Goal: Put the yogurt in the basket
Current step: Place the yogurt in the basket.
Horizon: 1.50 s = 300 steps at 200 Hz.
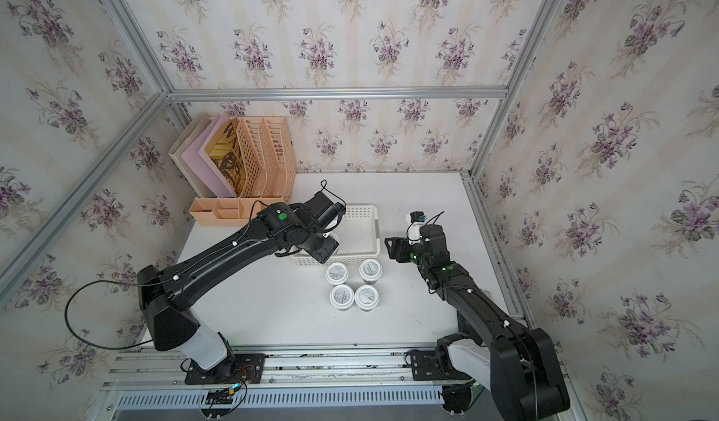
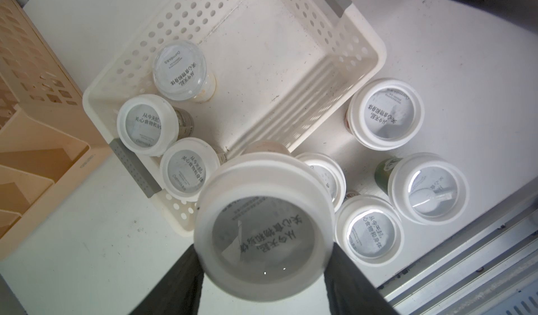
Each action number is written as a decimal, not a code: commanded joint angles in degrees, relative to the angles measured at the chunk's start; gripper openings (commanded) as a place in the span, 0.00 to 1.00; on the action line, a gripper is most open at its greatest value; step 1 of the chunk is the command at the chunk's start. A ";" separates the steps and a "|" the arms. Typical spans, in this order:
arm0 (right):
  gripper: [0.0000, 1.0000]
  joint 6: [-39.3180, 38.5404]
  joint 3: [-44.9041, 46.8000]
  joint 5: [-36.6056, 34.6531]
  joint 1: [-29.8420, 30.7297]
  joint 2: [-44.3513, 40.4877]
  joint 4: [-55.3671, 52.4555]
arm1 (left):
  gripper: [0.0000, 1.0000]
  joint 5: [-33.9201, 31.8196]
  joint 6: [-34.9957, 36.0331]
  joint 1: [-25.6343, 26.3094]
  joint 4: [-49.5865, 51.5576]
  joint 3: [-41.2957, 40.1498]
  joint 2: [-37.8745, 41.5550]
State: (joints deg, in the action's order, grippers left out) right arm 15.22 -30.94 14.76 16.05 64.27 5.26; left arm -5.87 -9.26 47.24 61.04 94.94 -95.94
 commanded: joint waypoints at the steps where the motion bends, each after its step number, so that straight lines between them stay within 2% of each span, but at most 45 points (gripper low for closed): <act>1: 0.78 -0.19 -0.61 -0.19 0.03 0.37 0.20 | 0.66 1.75 2.93 -1.22 0.82 2.63 -2.82; 108: 0.78 -0.19 -0.70 -0.10 0.03 1.12 0.45 | 0.66 4.59 7.40 -7.20 1.98 12.08 -14.17; 179: 0.78 -0.19 -0.65 -0.10 0.03 0.94 0.31 | 0.66 5.52 7.38 -8.72 -0.15 8.71 -15.92; 300: 0.78 -0.28 -0.67 -0.21 0.03 0.94 0.24 | 0.67 8.33 7.96 -10.86 -2.94 7.75 -20.58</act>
State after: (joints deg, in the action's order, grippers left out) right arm 15.22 -31.29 14.76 16.05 65.14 5.26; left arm 1.50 -1.89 36.60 59.20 102.54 -115.57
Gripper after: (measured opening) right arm 0.777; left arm 0.666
